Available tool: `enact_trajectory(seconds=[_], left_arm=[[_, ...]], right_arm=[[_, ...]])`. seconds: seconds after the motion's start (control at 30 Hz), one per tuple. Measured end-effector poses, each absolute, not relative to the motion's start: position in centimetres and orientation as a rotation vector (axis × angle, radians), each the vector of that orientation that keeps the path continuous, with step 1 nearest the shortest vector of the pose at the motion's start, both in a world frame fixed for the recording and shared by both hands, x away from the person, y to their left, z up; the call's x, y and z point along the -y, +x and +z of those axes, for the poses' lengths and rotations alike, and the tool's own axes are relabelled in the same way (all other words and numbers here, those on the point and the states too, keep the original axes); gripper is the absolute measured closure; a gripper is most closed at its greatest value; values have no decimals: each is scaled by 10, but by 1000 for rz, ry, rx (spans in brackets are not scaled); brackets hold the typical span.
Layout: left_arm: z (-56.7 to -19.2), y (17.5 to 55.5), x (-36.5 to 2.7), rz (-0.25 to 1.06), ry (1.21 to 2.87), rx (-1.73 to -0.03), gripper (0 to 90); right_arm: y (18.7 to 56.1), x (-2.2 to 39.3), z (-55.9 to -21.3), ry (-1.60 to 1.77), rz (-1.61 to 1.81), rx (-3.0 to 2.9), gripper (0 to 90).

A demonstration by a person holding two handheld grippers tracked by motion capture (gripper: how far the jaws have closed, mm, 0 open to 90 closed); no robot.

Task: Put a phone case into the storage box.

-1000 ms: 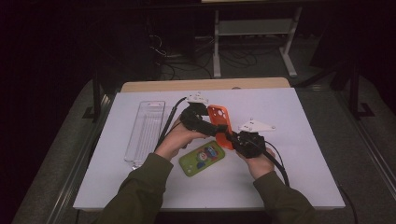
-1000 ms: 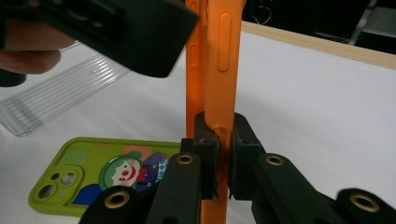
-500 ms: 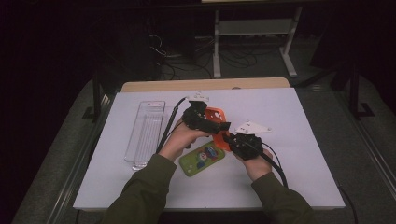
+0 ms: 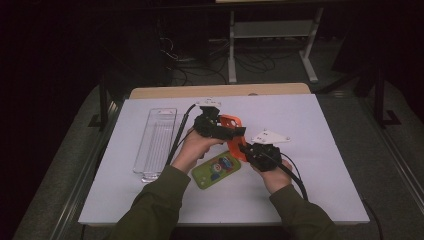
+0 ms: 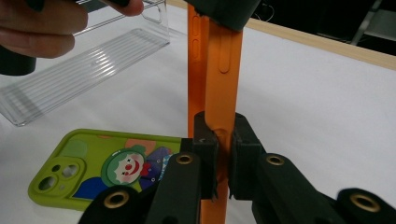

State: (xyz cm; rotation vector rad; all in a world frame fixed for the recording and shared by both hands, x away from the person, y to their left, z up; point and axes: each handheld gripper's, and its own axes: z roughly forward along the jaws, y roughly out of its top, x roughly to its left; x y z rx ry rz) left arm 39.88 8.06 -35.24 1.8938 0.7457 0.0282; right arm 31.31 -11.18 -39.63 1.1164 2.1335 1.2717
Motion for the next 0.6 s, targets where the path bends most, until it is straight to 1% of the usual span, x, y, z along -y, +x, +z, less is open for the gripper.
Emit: enact_trajectory(seconds=[0.3, 0.43, 0.47, 0.5, 0.6], left_arm=[[-352, 399, -81, 16, 1899, -745, 160], [-351, 398, -81, 25, 1902, -739, 168], [-351, 398, -81, 24, 1902, -741, 170], [-351, 398, -81, 22, 1906, -738, 171], [-351, 399, -82, 29, 1915, -738, 174]], right_arm=[[314, 112, -397, 1119, 1261, -2151, 808], [314, 113, -396, 1120, 1264, -2165, 778], [314, 113, -396, 1107, 1265, -2169, 759], [313, 113, -396, 1119, 1267, -2175, 713], [314, 116, -396, 1100, 1280, -2192, 621]])
